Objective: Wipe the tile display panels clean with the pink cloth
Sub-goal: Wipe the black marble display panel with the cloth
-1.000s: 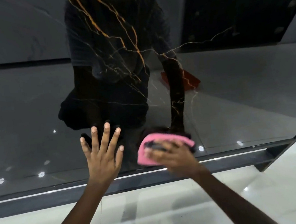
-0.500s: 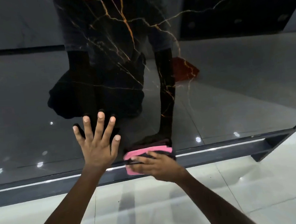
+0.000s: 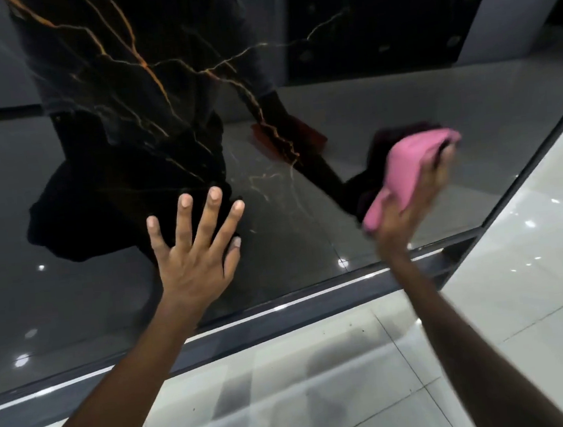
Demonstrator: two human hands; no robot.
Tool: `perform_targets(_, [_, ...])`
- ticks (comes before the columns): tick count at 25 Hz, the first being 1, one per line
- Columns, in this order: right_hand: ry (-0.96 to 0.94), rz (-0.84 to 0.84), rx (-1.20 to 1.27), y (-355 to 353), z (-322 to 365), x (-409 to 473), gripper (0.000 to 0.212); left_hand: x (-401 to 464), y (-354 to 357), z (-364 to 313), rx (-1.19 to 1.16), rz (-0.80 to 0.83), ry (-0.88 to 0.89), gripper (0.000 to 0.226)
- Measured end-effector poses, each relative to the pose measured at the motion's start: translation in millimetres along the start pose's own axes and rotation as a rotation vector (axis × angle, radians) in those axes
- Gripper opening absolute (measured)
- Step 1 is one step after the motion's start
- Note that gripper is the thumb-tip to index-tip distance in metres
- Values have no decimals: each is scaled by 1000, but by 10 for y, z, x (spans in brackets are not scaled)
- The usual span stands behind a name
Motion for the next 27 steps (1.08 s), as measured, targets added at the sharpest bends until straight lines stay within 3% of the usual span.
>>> perform_targets(1, [-64, 148, -49, 7, 83, -541, 71, 1, 2, -6, 11, -10, 14, 62])
perform_targets(4, [-742, 663, -120, -199, 224, -1742, 75, 47, 28, -6, -5, -12, 7, 64])
perform_targets(6, [-1045, 802, -90, -250, 161, -1560, 75, 93, 0, 9, -11, 2, -14, 64])
perform_targets(7, [-1110, 799, -75, -232, 171, -1265, 74, 133, -48, 29, -33, 20, -43, 64])
perform_targets(9, [-1052, 682, -60, -98, 281, -409, 76, 259, -200, 60, -106, 36, -145, 66])
perform_targets(14, [-392, 188, -20, 276, 646, 2171, 72, 1314, -372, 562, -126, -116, -308, 58])
perform_targets(16, [-91, -22, -38, 320, 811, 2629, 68, 1643, -315, 829, -91, -123, -333, 56])
perform_targets(17, [-29, -76, -32, 364, 916, 2578, 68, 1692, -276, 883, -55, -110, -301, 55])
perform_targets(18, [-57, -79, -37, 427, 1024, 2336, 69, 1659, -242, 876, -11, -97, -244, 55])
perform_targets(20, [-352, 149, -40, 521, 1285, 1379, 78, 1475, -178, 768, 51, -91, -139, 55])
perform_targets(22, [-967, 505, -53, 449, 1491, 254, 84, 1433, -136, 733, 58, -97, -113, 54])
perform_targets(23, [-1226, 622, -85, 380, 1491, -71, 81, 1471, -146, 749, 60, -97, -113, 54])
perform_targets(24, [-1369, 662, -105, 367, 1451, -129, 78, 1521, -164, 771, 62, -95, -113, 55])
perform_targets(25, [-1396, 658, -100, 373, 1433, 23, 76, 1559, -203, 788, 60, -88, -121, 55])
perform_targets(27, [-1215, 516, -69, 431, 1452, 727, 73, 1583, -312, 795, -3, -84, -184, 56])
Point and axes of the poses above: each hand's wrist, its own x-axis towards the middle knuckle, its own y-axis out of the palm, z = x × y, the point moved 4 cm from there along x, towards the middle knuckle, and after that the axes turned 14 degrees about -z, right-handed, at the moved point
